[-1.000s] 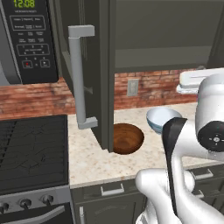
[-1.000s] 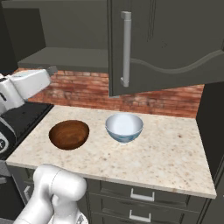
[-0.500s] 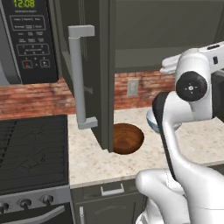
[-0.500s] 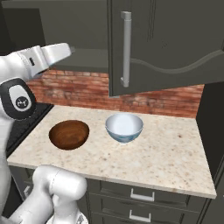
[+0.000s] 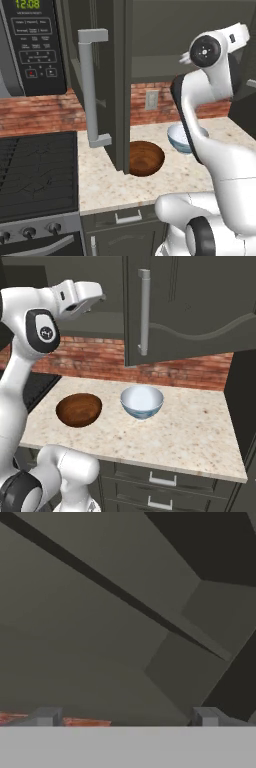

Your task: Open the cabinet. Pick the bowls from the counter and place them in the cabinet. Then close the cabinet.

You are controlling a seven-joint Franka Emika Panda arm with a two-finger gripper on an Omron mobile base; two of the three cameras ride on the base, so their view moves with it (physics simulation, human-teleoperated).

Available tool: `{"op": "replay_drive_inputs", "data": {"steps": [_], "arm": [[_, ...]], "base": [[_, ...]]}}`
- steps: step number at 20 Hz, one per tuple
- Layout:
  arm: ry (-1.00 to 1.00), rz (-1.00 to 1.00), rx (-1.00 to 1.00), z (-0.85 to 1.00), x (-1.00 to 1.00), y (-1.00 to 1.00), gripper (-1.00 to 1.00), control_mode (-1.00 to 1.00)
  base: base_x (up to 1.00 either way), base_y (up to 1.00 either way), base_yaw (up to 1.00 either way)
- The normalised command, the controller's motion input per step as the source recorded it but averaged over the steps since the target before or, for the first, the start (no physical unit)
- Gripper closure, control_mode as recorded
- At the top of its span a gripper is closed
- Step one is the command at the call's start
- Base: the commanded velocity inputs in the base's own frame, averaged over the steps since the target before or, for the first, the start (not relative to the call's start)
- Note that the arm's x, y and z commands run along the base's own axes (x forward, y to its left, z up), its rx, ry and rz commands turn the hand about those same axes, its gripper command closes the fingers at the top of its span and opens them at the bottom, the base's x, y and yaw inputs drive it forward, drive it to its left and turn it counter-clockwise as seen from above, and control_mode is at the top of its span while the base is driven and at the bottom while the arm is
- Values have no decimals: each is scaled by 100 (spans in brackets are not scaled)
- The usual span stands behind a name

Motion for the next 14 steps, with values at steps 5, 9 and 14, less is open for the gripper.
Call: {"op": "replay_drive_inputs", "data": {"steps": [5, 9, 14], "arm": [[1, -3, 0, 0, 33, -53, -100, -100], [0, 0, 0, -19, 52, -24, -100, -100], [-1, 1, 0, -23, 38, -21, -100, -100]], "base": [[0, 0, 0], [0, 0, 0], [0, 0, 0]]}}
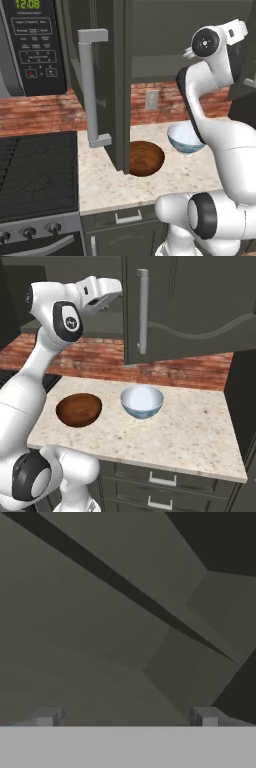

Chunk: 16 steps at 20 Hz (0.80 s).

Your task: Open the cabinet. Pick the bowls from the counter and place them in the cabinet. Then close the cabinet.

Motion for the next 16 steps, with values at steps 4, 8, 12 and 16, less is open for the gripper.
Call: {"op": "replay_drive_inputs", "data": {"steps": [4, 8, 12, 16], "arm": [[0, 1, 0, -12, 26, -24, -100, -100], [0, 0, 0, 4, -40, -78, -100, -100], [0, -8, 0, 27, -95, -100, -100, -100], [0, -10, 0, 26, -100, -100, -100, -100]], "base": [[0, 0, 0], [0, 0, 0], [0, 0, 0], [0, 0, 0]]}}
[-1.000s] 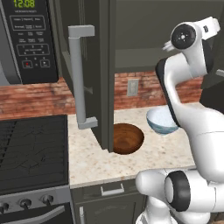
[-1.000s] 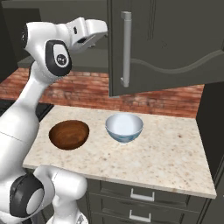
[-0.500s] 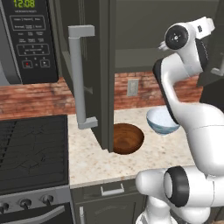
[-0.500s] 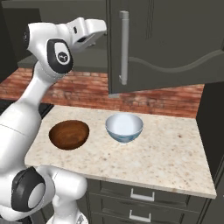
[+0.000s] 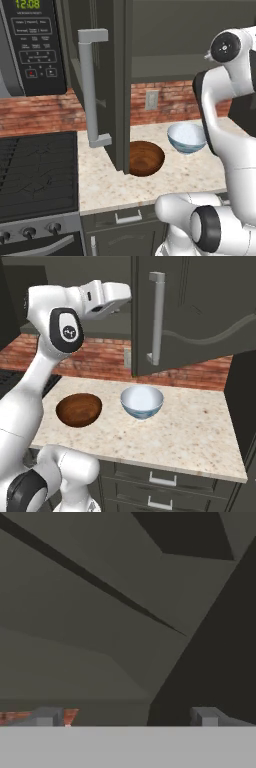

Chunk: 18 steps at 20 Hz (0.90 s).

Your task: Open the cabinet. Pick the bowls from the counter and place them in the cabinet. Then close the cabinet.

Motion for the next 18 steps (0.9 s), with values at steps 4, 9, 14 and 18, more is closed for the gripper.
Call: {"op": "replay_drive_inputs", "data": {"steps": [4, 9, 14, 18], "arm": [[0, -9, 1, 17, -100, -100, -100, -100], [0, -7, 1, 9, -95, -100, -100, -100], [-3, -5, 2, 5, -88, -100, -100, -100], [-5, 0, 2, 1, -14, -27, -100, -100]], "base": [[0, 0, 0], [0, 0, 0], [0, 0, 0], [0, 0, 0]]}}
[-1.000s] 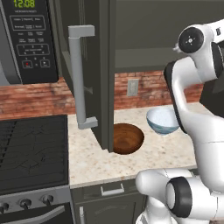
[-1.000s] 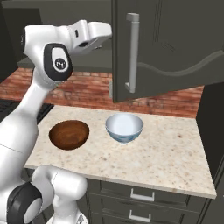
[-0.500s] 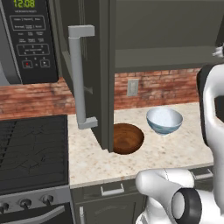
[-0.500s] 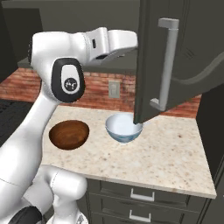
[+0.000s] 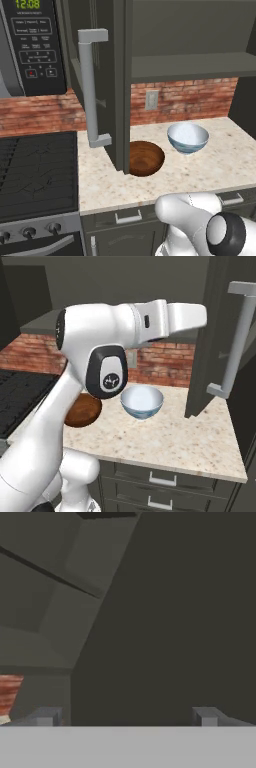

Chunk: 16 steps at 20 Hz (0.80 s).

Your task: Open the cabinet. Pick the bowls from the counter and place them in the cabinet. Then close the cabinet.

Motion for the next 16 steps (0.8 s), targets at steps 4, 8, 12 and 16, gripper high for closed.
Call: {"op": "replay_drive_inputs", "data": {"steps": [4, 8, 12, 16], "arm": [[-6, 4, -5, -9, -35, 62, -100, -100], [-8, 13, -17, -19, -49, 100, -100, -100], [-2, 12, -14, -2, -55, 100, -100, -100], [3, 24, 1, -10, -33, 91, -100, -100]], "base": [[0, 0, 0], [0, 0, 0], [0, 0, 0], [0, 0, 0]]}}
